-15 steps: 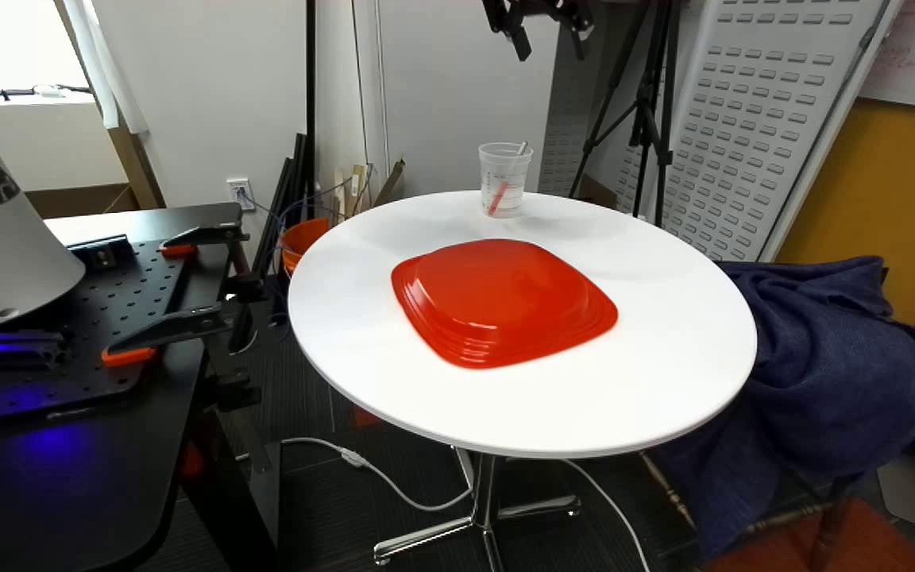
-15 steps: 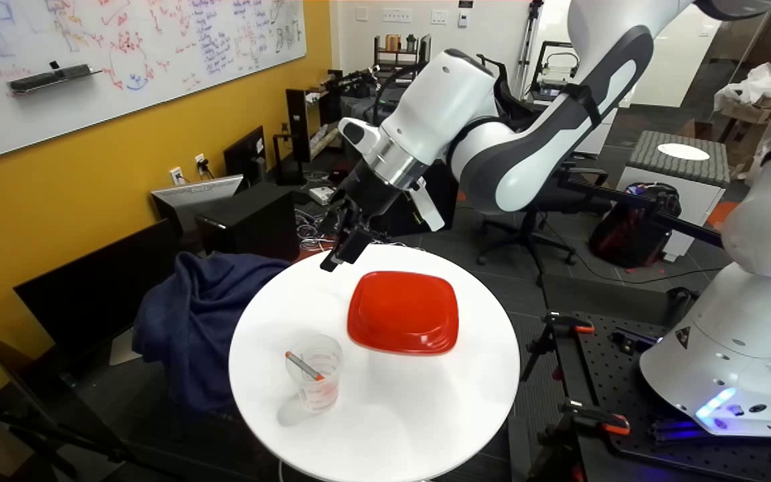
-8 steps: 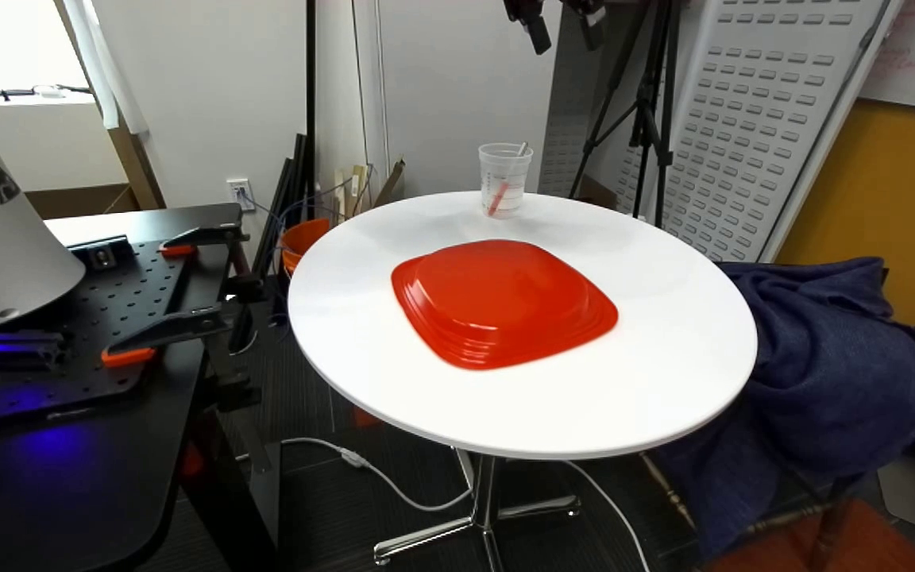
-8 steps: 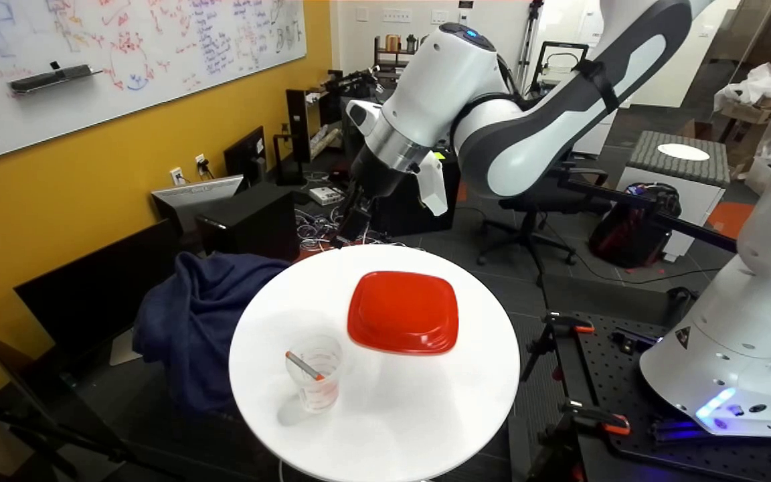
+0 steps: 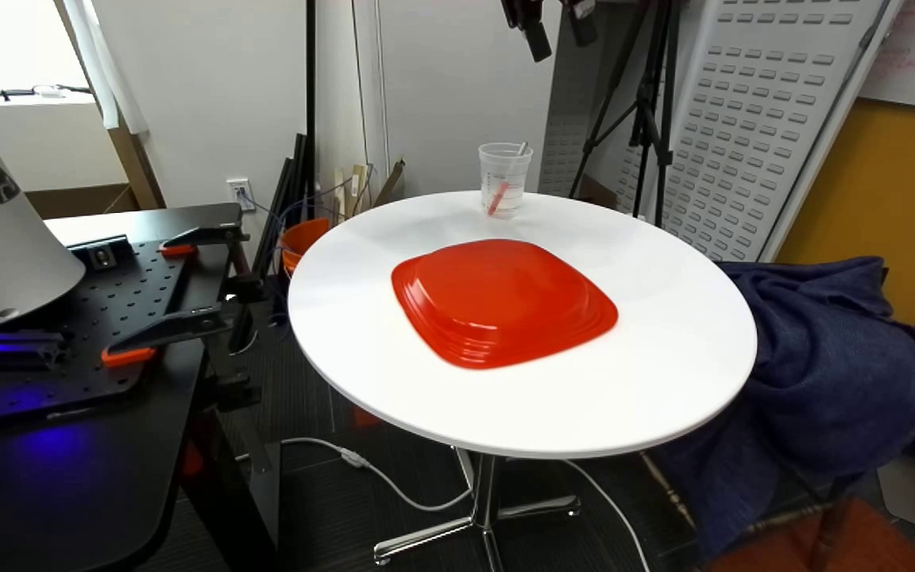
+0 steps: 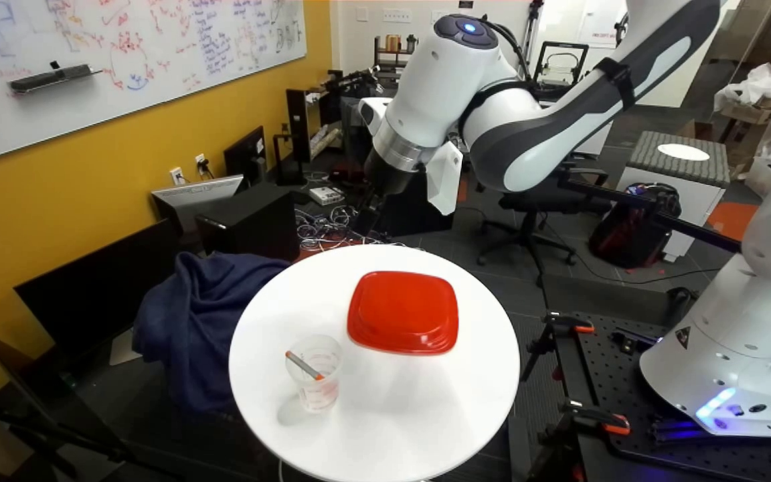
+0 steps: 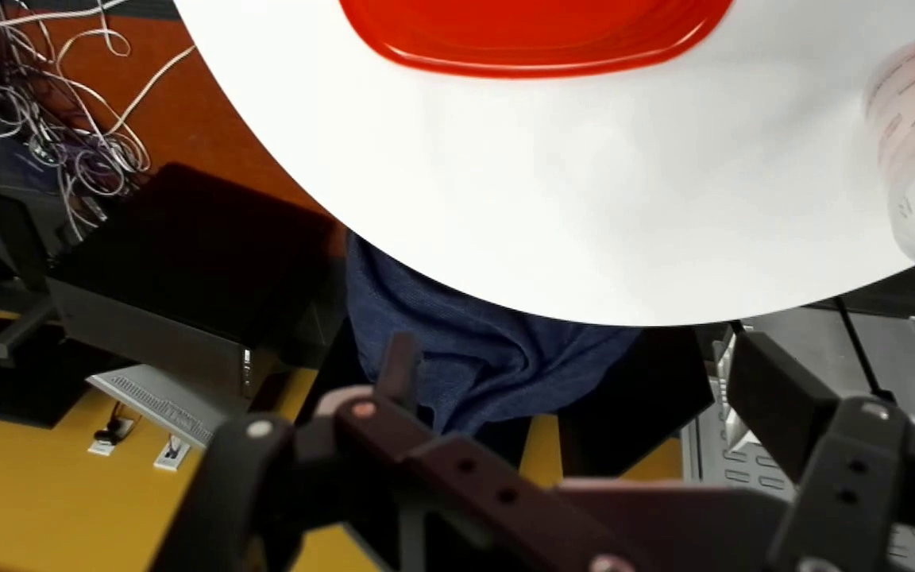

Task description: Put the orange marker in the clear cup

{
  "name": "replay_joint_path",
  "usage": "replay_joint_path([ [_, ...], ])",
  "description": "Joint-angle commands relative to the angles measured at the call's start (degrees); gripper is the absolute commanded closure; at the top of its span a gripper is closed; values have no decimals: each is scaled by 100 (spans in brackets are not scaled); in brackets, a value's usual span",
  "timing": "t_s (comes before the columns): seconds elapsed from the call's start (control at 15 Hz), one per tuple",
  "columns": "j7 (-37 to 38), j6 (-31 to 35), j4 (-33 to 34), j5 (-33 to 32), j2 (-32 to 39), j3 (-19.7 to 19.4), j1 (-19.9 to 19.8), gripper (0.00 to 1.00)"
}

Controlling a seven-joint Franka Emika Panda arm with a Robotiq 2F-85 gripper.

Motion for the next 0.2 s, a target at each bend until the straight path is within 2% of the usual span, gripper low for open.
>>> replay_joint_path([
  [0.0,0,-1,0,0,0,-3,0,0],
  [0.13,0,-1,0,0,0,-5,0,0],
])
